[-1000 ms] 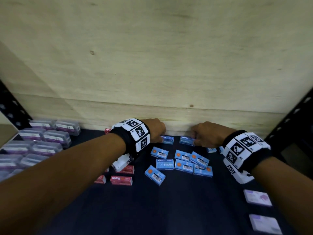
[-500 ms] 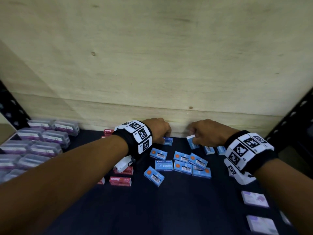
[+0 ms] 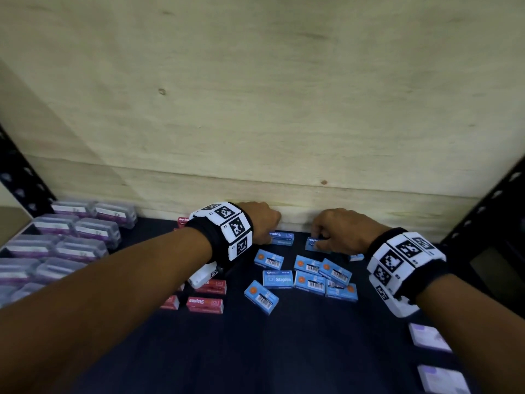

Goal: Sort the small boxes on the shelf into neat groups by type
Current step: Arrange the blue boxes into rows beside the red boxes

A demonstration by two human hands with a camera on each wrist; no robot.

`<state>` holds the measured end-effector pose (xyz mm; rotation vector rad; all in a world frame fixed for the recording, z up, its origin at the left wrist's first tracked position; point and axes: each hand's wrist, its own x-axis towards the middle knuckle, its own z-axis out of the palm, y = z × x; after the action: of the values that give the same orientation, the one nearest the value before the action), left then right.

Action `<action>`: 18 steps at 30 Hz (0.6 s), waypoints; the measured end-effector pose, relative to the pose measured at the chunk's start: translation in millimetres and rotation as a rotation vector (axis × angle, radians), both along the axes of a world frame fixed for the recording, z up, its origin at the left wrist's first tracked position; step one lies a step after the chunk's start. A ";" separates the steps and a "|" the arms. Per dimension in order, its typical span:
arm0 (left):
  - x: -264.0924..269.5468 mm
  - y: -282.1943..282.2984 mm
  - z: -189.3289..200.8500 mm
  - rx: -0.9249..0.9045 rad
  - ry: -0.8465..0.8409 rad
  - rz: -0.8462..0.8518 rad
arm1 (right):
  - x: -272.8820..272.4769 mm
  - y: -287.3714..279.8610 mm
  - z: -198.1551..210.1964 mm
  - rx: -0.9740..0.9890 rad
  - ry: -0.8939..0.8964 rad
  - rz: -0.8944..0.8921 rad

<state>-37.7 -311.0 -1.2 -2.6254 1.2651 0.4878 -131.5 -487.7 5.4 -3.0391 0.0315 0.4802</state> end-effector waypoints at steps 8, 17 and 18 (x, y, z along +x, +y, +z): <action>-0.3 -0.2 -1.1 0.004 -0.016 0.005 | -3.8 -10.1 5.1 -0.023 -0.007 -0.083; -1.2 -3.3 -6.4 -0.009 -0.119 0.008 | 4.9 -2.1 -5.5 -0.157 -0.107 -0.039; -1.3 -4.1 -6.6 -0.011 -0.124 0.010 | 5.2 -2.2 -6.1 -0.161 -0.116 -0.039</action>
<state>-38.9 -315.0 -7.8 -2.6269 1.2211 0.3142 -126.2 -489.9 -0.7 -3.2111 0.1292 0.3128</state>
